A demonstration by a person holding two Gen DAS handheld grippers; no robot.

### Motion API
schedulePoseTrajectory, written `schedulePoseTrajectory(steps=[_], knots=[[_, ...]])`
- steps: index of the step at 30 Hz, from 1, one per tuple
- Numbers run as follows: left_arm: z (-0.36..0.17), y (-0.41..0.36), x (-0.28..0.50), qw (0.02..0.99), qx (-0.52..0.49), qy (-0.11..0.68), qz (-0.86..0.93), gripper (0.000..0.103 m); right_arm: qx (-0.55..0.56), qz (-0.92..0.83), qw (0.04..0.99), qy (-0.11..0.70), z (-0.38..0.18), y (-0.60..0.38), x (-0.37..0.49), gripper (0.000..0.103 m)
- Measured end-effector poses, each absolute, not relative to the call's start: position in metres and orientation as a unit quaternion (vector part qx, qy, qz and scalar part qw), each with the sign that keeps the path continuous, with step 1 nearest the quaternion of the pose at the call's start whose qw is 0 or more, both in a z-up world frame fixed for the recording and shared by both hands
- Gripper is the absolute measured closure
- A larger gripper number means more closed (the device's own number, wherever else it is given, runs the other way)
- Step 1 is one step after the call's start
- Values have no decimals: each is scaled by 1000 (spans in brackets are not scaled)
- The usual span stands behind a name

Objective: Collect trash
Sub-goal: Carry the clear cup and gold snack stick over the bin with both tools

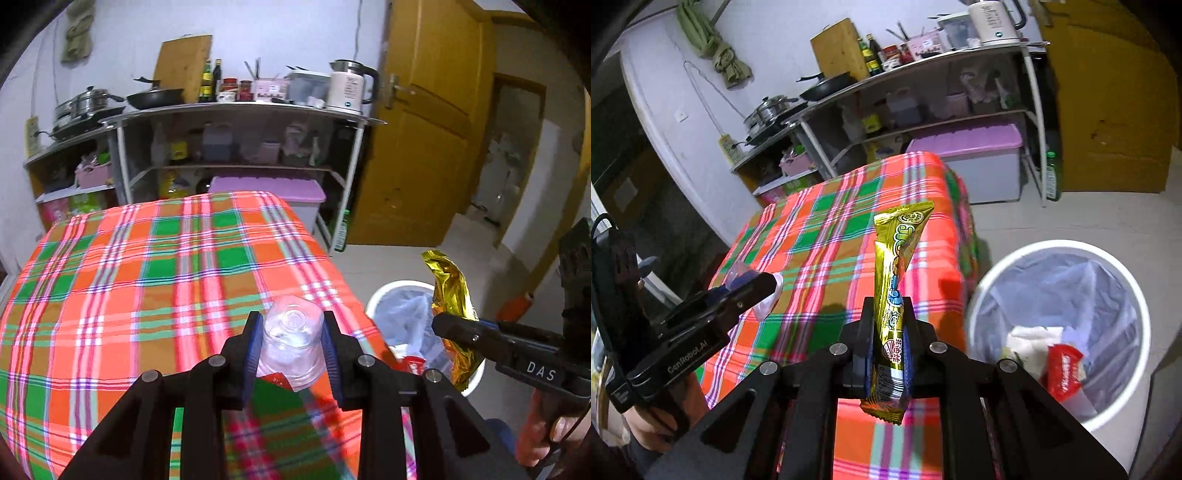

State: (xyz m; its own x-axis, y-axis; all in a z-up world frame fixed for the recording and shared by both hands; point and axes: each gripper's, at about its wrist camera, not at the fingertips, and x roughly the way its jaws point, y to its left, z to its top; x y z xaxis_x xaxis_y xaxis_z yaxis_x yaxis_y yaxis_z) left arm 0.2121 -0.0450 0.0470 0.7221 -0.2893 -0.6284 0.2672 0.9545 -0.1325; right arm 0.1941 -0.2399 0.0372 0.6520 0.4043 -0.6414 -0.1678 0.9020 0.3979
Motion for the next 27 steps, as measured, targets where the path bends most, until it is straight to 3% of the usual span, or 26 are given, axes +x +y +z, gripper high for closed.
schedulePoseTrajectory(steps=[27], knots=[[22,-156,228,900,23,368,-234,71,202,66,893,398,2,-344,177,91]])
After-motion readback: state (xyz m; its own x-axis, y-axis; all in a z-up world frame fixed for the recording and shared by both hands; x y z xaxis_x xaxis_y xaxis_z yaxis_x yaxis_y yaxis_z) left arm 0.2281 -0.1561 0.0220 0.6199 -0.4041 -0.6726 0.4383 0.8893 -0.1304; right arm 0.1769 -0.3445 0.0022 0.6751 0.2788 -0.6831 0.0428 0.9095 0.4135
